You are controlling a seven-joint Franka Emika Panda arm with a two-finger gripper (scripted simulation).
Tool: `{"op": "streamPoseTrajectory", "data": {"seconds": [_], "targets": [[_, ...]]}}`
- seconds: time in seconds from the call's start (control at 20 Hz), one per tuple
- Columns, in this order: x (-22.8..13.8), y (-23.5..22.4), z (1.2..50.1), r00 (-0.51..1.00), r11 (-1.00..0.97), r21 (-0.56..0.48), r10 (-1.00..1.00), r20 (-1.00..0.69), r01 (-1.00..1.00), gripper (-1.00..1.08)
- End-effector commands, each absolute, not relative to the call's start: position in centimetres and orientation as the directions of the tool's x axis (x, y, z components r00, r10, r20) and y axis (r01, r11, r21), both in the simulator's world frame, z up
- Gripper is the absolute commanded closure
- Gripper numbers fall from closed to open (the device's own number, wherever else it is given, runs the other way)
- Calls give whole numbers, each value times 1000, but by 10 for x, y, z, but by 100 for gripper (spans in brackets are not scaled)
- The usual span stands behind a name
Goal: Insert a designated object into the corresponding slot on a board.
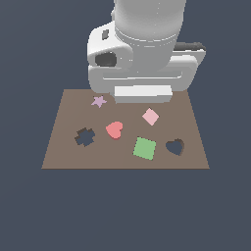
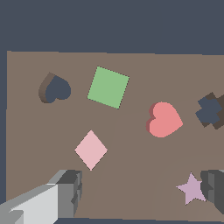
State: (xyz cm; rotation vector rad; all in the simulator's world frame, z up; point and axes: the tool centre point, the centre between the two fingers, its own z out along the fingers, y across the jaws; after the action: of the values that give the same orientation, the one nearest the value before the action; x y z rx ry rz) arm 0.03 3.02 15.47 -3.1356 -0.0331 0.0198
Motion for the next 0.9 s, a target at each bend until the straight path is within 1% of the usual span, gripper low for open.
{"op": "streamPoseTrajectory", "data": {"seconds": [0.0, 0.45, 0.85], "targets": [[0, 30, 155, 1000, -1000, -6, 21, -13, 21, -92], [2, 24, 145, 998, -998, -6, 69, -11, 69, -92], [6, 8, 120, 981, -981, -5, 192, -8, 192, -92]]}}
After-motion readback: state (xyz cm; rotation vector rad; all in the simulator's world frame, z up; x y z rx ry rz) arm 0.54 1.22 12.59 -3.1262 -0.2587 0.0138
